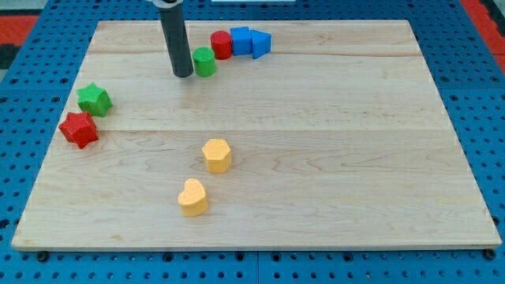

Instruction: Move the green star into the green circle

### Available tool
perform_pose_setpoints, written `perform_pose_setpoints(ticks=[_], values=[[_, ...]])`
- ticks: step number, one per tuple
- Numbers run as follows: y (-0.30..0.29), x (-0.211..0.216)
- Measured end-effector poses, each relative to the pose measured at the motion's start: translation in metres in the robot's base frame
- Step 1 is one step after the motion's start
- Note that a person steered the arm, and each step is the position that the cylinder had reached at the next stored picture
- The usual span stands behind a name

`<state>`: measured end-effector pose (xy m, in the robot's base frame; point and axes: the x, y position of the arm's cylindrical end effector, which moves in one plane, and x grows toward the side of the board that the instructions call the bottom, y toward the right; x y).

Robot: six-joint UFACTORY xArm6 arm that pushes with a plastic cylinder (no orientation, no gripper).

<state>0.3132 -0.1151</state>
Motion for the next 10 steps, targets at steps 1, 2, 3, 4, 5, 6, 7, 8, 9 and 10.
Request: perform_pose_setpoints(ticks=[1, 2, 3, 4, 5, 6, 7, 8, 9, 10], values=[[0.051, -0.036], [0.070, -0.037], [0.059, -0.007], [0.051, 0.043], [-0.002, 0.077], [-0.056, 0.095], [-0.111, 0.095], [-0.143, 0.095], [-0.148, 0.089], [-0.139, 0.085]])
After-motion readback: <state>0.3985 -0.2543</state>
